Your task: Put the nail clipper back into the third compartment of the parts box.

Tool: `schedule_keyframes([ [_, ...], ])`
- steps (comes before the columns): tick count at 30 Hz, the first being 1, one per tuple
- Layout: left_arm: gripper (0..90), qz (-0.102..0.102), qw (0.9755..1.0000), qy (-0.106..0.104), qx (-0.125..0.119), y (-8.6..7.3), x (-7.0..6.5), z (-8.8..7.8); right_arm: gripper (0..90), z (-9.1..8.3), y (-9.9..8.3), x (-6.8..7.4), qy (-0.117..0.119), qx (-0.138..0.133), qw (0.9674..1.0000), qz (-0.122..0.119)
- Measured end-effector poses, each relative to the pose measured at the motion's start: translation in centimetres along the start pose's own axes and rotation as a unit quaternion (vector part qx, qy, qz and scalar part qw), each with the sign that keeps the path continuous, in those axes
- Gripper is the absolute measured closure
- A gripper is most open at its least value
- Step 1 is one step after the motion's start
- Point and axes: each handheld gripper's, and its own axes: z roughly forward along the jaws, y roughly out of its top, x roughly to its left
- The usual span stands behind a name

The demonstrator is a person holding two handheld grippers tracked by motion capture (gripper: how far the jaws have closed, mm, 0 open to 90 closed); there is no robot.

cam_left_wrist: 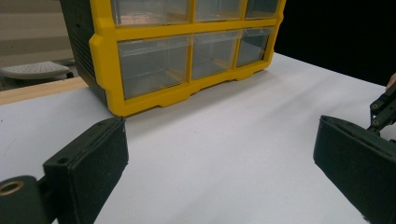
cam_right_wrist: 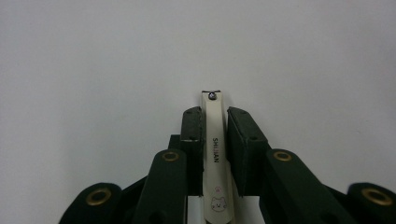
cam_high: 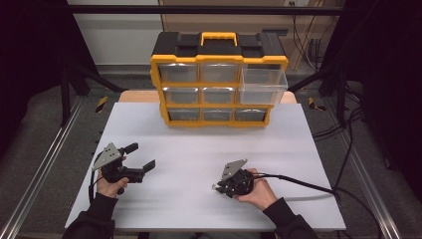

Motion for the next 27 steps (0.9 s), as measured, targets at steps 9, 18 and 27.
schedule_keyframes([
  [9, 2.8, 0.0, 1.0, 0.0, -0.002, 0.0, 0.0, 0.0, 77.2, 0.0, 0.0, 0.0, 0.0, -0.001, 1.0, -0.004],
  [18, 2.8, 0.0, 1.0, 0.001, -0.002, 0.0, 0.0, 0.0, 77.3, -0.7, 0.2, -0.2, -0.004, -0.016, 0.9998, 0.007],
  [27, 2.8, 0.001, 1.0, 0.001, -0.002, 0.0, 0.0, 0.0, 77.3, -1.8, 0.5, -0.4, -0.011, -0.027, 0.9995, 0.012],
])
